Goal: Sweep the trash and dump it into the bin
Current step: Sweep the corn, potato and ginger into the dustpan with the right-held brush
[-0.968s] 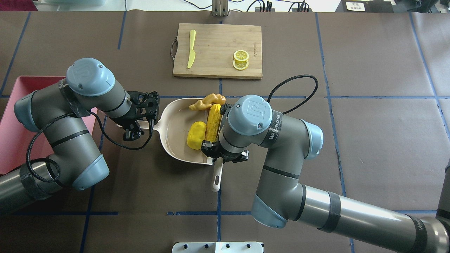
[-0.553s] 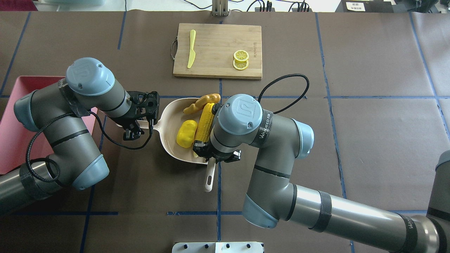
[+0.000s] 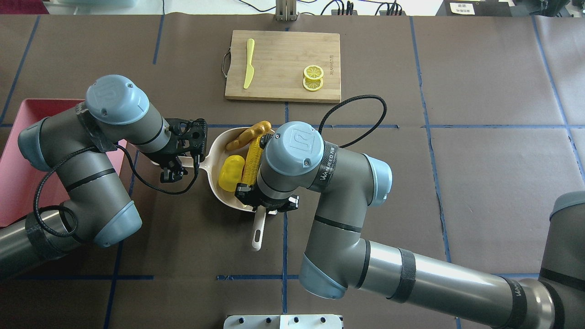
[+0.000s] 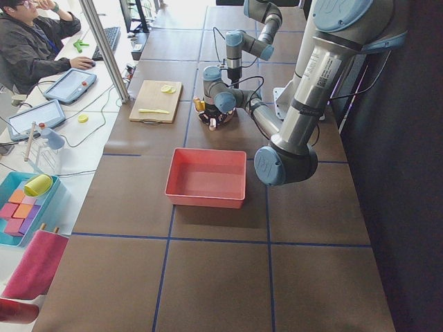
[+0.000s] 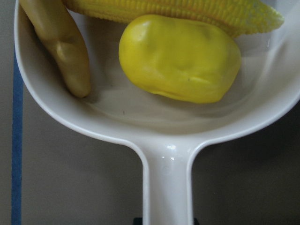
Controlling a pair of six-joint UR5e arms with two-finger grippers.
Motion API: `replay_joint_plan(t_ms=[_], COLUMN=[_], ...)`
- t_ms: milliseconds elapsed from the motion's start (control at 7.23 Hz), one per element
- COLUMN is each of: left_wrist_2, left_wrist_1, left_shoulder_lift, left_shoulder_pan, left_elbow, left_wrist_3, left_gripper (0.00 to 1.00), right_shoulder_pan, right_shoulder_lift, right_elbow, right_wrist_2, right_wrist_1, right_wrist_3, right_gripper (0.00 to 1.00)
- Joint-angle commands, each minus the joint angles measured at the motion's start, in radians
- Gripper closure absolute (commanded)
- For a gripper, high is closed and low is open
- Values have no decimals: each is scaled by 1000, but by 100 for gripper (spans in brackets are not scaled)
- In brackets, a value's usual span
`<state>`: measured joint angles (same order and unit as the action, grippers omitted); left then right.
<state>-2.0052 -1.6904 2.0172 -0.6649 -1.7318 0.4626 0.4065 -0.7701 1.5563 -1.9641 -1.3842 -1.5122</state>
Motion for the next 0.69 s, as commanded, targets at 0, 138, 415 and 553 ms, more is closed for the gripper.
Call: replay_joint_plan(t_ms=[0,138,415,553], left_wrist_2=[-1,-1,-1,-1], left_wrist_1=[0,0,0,-2], left_shoulder_lift=[0,0,0,0], left_shoulder_pan=[1,1,1,1], left_elbow=[0,1,2,5], left_wrist_3=[-2,-2,-2,-2], left_gripper=[100,100,100,100], right_shoulder_pan=[-2,-2,0,0], right_shoulder_lift=[5,5,-5,-14], right_elbow=[-1,5,53,80], right_wrist_2=[-1,-2,-6,-6], right_wrist_1=[2,5,7,5], right_wrist_3=[1,1,1,1], right_gripper=[100,100,100,100])
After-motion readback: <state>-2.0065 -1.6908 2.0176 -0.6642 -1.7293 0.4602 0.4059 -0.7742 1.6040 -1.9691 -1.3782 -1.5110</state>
